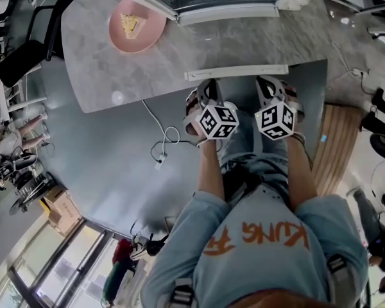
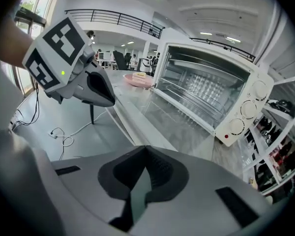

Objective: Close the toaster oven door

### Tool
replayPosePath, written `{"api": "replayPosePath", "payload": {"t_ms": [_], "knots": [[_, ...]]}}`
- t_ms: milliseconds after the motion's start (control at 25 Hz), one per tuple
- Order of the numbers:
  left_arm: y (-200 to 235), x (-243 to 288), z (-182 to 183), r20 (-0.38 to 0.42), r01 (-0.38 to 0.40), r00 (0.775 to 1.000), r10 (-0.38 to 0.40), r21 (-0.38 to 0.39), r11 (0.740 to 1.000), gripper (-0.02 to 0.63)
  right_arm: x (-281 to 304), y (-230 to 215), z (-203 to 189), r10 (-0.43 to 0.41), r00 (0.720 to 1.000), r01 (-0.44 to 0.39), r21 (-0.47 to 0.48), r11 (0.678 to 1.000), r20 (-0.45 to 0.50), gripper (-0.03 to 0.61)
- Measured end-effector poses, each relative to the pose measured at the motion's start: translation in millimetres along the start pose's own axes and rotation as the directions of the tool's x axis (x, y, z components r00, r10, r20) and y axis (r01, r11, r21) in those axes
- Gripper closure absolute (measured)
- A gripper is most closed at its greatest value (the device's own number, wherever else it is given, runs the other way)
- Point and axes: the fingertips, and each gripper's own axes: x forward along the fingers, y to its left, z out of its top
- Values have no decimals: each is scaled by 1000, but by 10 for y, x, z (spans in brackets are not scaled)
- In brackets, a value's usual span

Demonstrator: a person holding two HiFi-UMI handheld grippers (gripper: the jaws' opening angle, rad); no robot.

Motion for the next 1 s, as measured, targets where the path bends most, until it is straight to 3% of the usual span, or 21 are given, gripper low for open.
{"api": "replayPosePath", "payload": {"t_ms": [400,520,600,1000], "knots": [[38,-98,57,9,-44,999,43,106,993,611,-73,-60,76,-152,988,151,-58,987,-14,575],[78,-138,140,22,-70,998,67,160,985,607,-105,-101,82,-167,986,166,-49,985,-14,502],[115,-173,175,36,-85,996,80,165,983,580,-122,-113,117,-170,985,169,-53,984,-6,459],[258,-345,312,98,-129,989,113,173,976,533,-211,-174,331,-207,978,208,-199,958,24,454]]}}
